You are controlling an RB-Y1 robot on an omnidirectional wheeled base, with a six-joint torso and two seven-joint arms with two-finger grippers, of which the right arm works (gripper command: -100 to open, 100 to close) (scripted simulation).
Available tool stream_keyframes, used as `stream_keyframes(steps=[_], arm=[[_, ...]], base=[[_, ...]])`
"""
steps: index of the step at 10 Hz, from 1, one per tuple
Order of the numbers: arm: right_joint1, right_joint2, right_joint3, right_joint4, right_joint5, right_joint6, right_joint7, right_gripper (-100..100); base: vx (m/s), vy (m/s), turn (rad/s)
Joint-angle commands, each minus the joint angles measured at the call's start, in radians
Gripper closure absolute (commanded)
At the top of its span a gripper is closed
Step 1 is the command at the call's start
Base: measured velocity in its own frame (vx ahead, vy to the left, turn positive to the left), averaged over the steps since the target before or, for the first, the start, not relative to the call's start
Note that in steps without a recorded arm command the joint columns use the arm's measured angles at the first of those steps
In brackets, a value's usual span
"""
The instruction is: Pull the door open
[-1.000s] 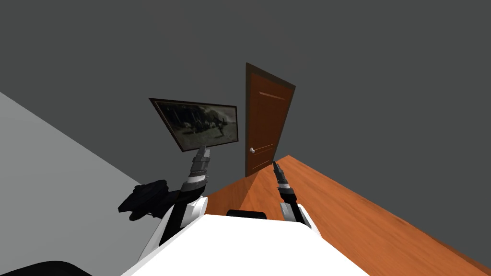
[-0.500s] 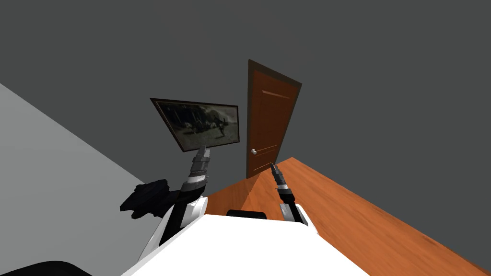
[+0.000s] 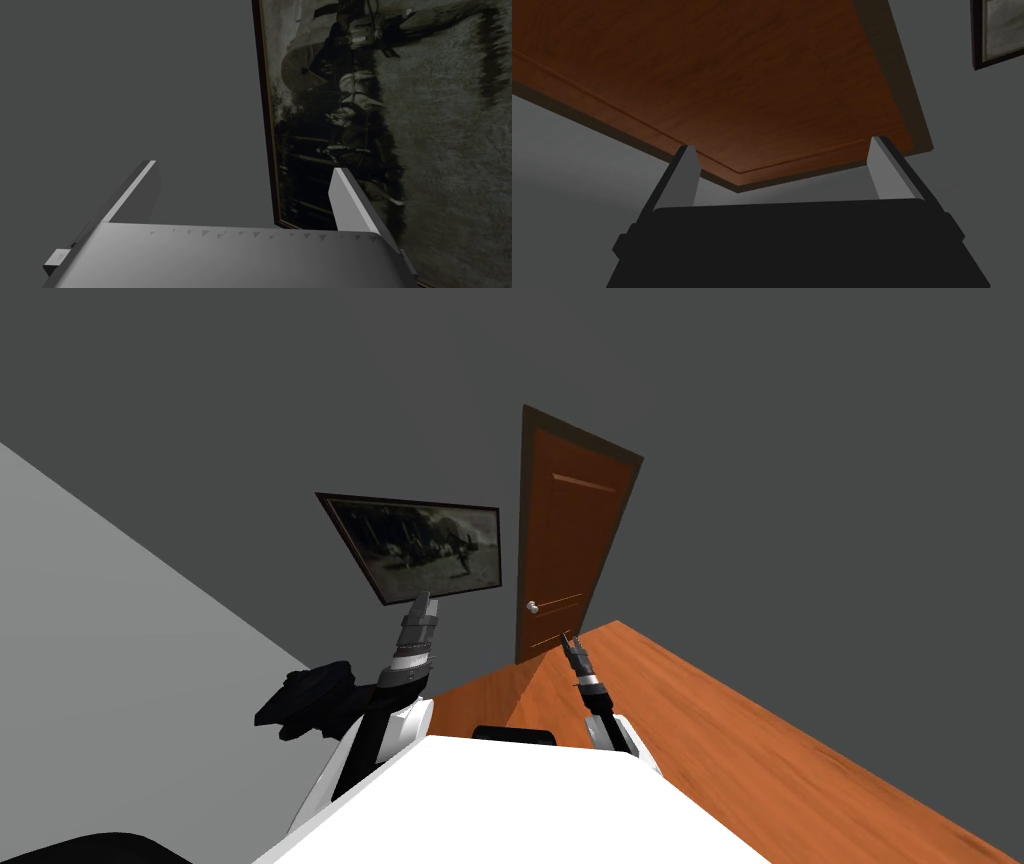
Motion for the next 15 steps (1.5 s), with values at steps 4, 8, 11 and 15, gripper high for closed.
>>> stream_keyframes(steps=[4,8,11,15], arm=[[-0.034,-0.011,-0.007,0.106,0.03,-0.023,0.089,-100],[-0.07,-0.023,-0.015,0.213,0.063,-0.046,0.178,-100],[-0.104,-0.034,-0.022,0.307,0.093,-0.068,0.26,-100],[-0.134,-0.043,-0.028,0.395,0.12,-0.086,0.333,-100]], base=[[0.062,-0.016,0.065],[0.071,-0.027,0.079],[0.075,-0.022,0.082],[0.074,-0.012,0.061]])
